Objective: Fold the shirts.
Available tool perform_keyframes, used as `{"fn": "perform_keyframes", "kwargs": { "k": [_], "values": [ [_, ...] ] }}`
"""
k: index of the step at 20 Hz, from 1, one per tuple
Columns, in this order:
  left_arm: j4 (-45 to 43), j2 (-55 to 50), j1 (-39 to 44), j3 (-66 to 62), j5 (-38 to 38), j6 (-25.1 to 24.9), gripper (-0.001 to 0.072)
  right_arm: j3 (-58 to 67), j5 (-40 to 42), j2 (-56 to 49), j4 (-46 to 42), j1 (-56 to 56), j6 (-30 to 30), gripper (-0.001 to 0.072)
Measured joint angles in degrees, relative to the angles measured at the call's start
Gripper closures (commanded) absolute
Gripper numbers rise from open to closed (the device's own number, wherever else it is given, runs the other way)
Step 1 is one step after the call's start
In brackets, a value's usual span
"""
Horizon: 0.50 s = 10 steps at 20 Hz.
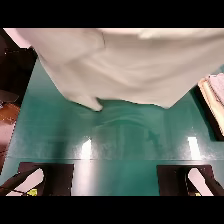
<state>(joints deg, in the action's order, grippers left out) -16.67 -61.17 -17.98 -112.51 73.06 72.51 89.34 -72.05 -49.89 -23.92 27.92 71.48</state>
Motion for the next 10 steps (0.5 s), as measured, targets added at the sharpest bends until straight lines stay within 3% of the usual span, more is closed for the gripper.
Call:
{"fn": "perform_keyframes", "kwargs": {
  "k": [6, 10],
  "values": [
    [0.6, 6.8, 0.0, -11.0, -7.9, 0.9, 0.0681, 17.8, 0.9, 0.5, -8.7, 0.7, -1.2, 0.0697],
    [0.7, 12.4, 0.0, -12.4, -11.8, 1.0, 0.068, 25.4, -3.1, 0.5, -18.4, 0.7, 2.1, 0.0698]
  ]
}}
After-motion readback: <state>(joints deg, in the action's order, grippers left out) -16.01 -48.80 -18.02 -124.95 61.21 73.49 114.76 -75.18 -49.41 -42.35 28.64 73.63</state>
